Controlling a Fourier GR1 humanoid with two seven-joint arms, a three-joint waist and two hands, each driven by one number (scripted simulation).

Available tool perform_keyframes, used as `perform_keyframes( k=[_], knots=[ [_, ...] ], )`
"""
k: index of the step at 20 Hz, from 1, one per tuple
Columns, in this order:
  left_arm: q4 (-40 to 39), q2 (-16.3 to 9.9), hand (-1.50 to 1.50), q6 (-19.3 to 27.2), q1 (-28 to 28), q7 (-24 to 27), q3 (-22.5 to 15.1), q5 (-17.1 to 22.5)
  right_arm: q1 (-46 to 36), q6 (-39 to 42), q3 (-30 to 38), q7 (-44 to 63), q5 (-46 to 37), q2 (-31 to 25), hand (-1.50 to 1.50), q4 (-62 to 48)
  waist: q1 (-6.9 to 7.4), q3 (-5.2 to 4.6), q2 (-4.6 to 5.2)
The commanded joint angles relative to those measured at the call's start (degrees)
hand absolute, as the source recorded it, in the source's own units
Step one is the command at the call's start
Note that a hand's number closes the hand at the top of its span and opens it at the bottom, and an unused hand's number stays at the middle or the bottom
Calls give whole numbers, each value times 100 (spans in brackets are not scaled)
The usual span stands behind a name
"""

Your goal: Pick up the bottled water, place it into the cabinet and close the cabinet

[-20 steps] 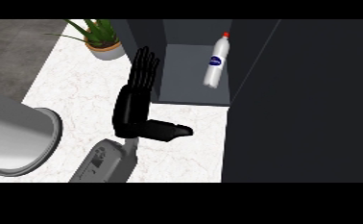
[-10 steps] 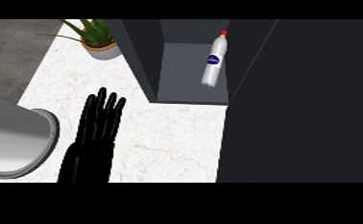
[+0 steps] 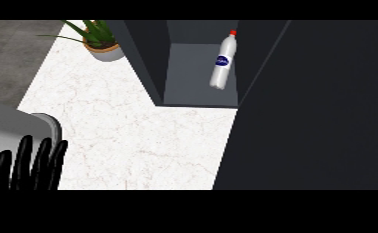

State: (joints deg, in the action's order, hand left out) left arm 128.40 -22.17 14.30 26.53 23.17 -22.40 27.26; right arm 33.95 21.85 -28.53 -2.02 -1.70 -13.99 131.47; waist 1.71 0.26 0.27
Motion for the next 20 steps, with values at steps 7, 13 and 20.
perform_keyframes(
  k=[7, 13, 20],
  knots=[
    [741, -547, -150, -948, 1462, 437, 982, 846, -364, -35, -1364, 808, -517, 460, 150, 514, 87, -43, -68],
    [320, -616, -150, -1562, 1585, 665, 1476, 1260, -900, -128, -1315, 1292, -91, 1011, 150, 167, 173, -51, -23],
    [489, -739, -150, -1995, 2021, 734, 1875, 1512, -2084, -684, -1030, 2165, 274, 1363, 150, -194, 261, -45, -15]
  ],
)
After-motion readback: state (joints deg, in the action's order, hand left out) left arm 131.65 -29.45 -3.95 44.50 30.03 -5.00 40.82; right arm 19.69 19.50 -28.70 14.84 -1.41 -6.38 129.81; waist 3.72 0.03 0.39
